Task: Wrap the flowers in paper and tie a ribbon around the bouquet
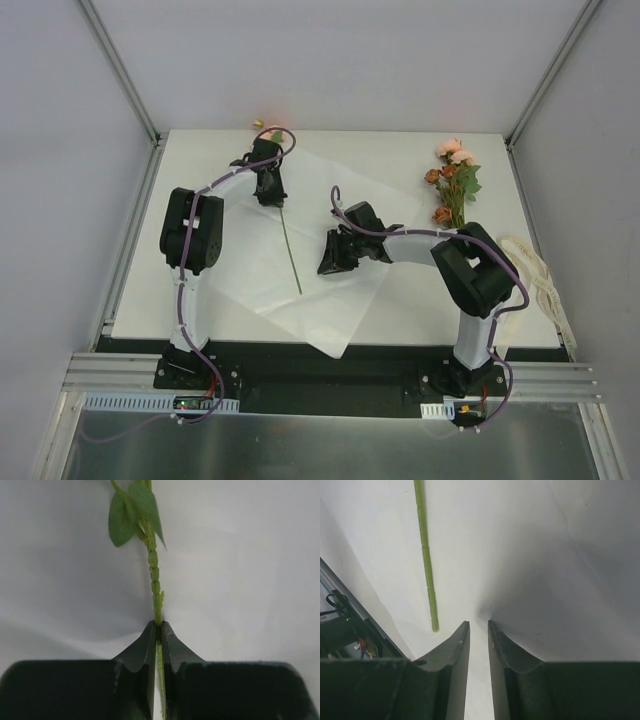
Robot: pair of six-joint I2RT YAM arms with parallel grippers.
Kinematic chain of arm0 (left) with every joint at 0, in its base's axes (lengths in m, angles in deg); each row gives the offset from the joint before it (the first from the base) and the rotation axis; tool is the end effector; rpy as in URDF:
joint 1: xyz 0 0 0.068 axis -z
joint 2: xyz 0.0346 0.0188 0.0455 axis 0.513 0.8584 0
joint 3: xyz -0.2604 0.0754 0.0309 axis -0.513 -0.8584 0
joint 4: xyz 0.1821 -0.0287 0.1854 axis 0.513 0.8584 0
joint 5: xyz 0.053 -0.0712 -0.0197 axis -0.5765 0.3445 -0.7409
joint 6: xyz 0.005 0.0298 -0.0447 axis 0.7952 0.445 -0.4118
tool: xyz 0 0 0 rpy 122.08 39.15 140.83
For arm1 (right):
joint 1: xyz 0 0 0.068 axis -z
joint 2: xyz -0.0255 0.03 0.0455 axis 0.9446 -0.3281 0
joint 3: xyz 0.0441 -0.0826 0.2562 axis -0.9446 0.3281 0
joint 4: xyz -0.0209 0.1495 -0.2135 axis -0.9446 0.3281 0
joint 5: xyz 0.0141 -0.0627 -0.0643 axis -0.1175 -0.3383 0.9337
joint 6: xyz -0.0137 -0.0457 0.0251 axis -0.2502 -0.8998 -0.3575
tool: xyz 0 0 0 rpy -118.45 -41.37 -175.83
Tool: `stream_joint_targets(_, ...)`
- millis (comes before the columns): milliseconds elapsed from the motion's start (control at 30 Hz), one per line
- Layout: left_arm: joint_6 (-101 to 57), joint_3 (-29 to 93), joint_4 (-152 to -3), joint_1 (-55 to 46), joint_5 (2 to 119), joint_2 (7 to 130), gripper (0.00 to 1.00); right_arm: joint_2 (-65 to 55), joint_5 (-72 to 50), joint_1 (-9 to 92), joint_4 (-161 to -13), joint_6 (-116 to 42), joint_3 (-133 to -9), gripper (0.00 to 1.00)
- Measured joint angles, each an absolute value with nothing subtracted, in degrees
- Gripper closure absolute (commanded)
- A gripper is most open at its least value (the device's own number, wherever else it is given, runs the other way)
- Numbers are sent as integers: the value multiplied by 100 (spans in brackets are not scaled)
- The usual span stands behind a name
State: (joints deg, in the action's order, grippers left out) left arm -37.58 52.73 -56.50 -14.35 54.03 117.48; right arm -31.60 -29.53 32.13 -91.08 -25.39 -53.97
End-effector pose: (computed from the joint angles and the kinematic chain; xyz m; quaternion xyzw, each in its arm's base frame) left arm 0.4588 -0.1374 0.1717 -0.0809 0.9374 -0.1396 0.3085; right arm 0.2864 0.2498 0.1431 -0.2442 0.8722 0.3598 0.2238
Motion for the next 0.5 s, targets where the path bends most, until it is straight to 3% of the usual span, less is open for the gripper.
stream_joint_targets(400, -3443, 5381, -5607, -1391, 5370, 11794, 100, -3237, -3062, 3239, -9220, -2458, -5386, 77)
stream_joint_targets(467, -3520, 5409, -5583, -1393, 5398, 11818, 95, -3235, -3066, 3239, -9220, -2458, -5386, 77)
stream_joint_targets(500, -3553, 5435, -5574, -1396, 5424, 11837, 83, -3235, -3064, 3241, -9220, -2458, -5386, 77)
